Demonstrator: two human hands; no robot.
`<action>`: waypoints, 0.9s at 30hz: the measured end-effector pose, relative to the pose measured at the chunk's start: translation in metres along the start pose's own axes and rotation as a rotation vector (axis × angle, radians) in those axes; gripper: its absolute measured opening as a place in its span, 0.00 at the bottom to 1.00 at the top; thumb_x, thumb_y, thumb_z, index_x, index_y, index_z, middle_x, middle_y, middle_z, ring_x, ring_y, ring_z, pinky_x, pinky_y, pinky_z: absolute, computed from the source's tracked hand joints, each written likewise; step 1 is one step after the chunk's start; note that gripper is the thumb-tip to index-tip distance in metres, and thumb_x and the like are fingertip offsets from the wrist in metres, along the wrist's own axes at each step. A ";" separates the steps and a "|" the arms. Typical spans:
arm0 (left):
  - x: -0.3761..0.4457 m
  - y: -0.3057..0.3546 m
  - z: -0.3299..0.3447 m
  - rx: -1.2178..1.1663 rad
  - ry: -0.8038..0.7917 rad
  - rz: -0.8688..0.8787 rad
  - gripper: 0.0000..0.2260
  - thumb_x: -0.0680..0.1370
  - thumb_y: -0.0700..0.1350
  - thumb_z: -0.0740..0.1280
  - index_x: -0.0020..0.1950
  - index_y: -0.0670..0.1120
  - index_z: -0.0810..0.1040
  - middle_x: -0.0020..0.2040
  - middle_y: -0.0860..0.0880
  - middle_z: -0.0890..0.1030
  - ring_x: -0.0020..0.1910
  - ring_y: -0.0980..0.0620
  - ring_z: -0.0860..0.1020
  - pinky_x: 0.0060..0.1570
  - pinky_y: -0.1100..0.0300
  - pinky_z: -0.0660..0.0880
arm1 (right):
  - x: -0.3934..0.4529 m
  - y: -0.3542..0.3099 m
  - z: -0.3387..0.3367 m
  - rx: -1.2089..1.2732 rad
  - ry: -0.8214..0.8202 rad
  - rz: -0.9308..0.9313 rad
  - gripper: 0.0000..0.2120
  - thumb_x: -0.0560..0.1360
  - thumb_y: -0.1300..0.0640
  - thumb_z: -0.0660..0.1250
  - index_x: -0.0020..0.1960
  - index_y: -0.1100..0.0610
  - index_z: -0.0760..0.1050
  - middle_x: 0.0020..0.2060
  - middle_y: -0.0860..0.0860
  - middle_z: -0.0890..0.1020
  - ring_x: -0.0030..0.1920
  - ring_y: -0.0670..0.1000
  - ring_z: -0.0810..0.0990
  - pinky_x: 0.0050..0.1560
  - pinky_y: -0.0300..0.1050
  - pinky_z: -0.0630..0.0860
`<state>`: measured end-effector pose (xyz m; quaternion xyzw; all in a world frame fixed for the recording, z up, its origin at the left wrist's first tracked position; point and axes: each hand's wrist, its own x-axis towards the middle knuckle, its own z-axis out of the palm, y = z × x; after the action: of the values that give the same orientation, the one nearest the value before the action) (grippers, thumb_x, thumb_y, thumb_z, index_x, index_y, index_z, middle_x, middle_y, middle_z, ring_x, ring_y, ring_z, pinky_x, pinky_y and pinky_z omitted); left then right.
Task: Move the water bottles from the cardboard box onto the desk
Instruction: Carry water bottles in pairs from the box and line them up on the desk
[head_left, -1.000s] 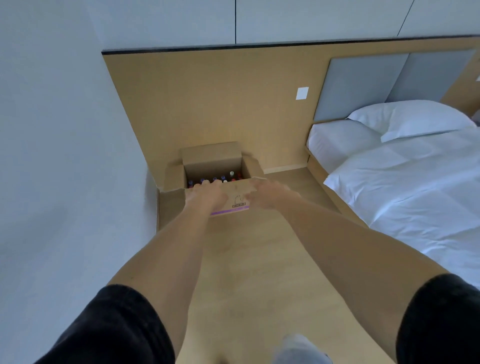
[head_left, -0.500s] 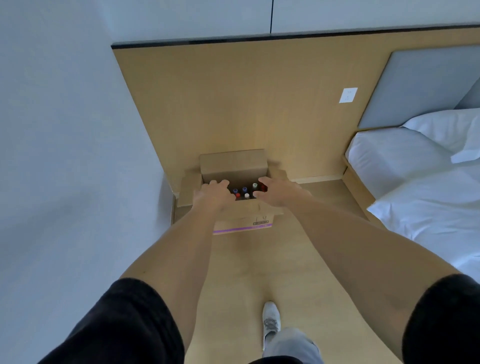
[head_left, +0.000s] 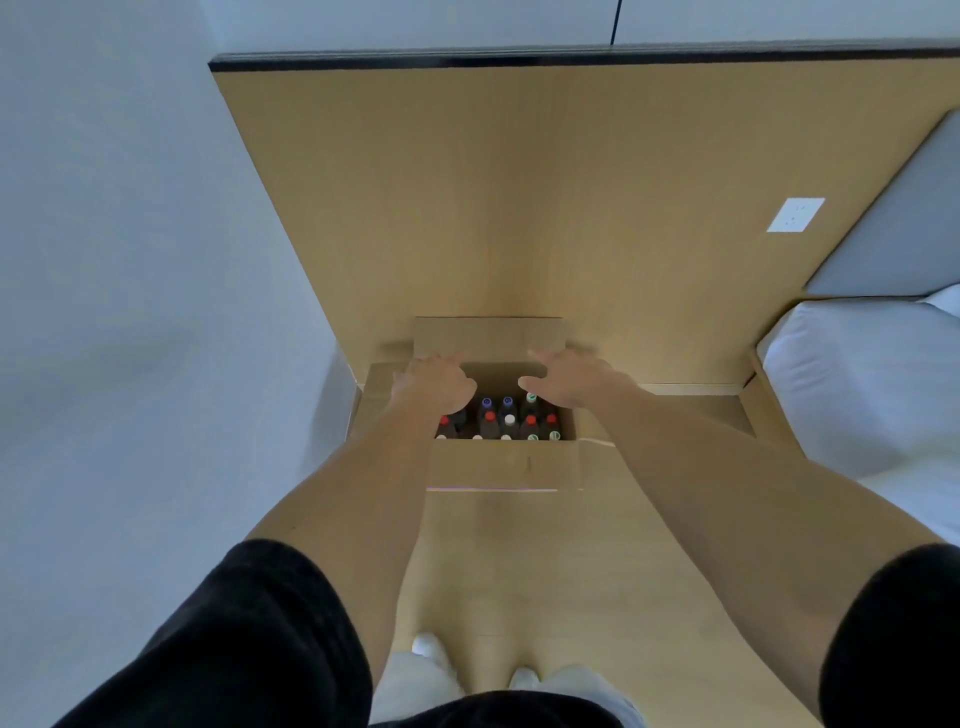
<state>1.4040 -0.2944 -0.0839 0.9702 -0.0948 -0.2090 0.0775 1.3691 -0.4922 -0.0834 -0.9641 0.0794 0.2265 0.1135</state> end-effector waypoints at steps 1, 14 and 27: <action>0.011 0.002 -0.001 0.004 -0.007 0.001 0.24 0.79 0.48 0.57 0.76 0.52 0.64 0.68 0.42 0.74 0.66 0.40 0.71 0.64 0.44 0.68 | 0.012 0.002 -0.001 -0.005 -0.006 -0.003 0.32 0.81 0.36 0.54 0.81 0.44 0.52 0.77 0.54 0.65 0.74 0.60 0.66 0.71 0.57 0.67; 0.198 0.005 -0.019 0.060 -0.143 0.079 0.25 0.80 0.49 0.57 0.78 0.51 0.61 0.72 0.41 0.71 0.69 0.37 0.70 0.68 0.38 0.66 | 0.168 0.004 -0.036 0.058 -0.087 0.056 0.33 0.80 0.34 0.56 0.81 0.42 0.51 0.80 0.53 0.60 0.78 0.60 0.59 0.76 0.59 0.60; 0.317 -0.016 0.003 0.119 -0.256 0.127 0.22 0.81 0.51 0.58 0.76 0.50 0.65 0.69 0.41 0.73 0.66 0.39 0.72 0.61 0.44 0.68 | 0.297 0.000 -0.004 0.077 -0.183 0.071 0.34 0.77 0.34 0.58 0.79 0.44 0.55 0.75 0.55 0.69 0.72 0.61 0.69 0.70 0.59 0.69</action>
<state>1.6885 -0.3479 -0.2131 0.9307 -0.1773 -0.3194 0.0202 1.6337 -0.5238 -0.2155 -0.9308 0.1114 0.3144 0.1493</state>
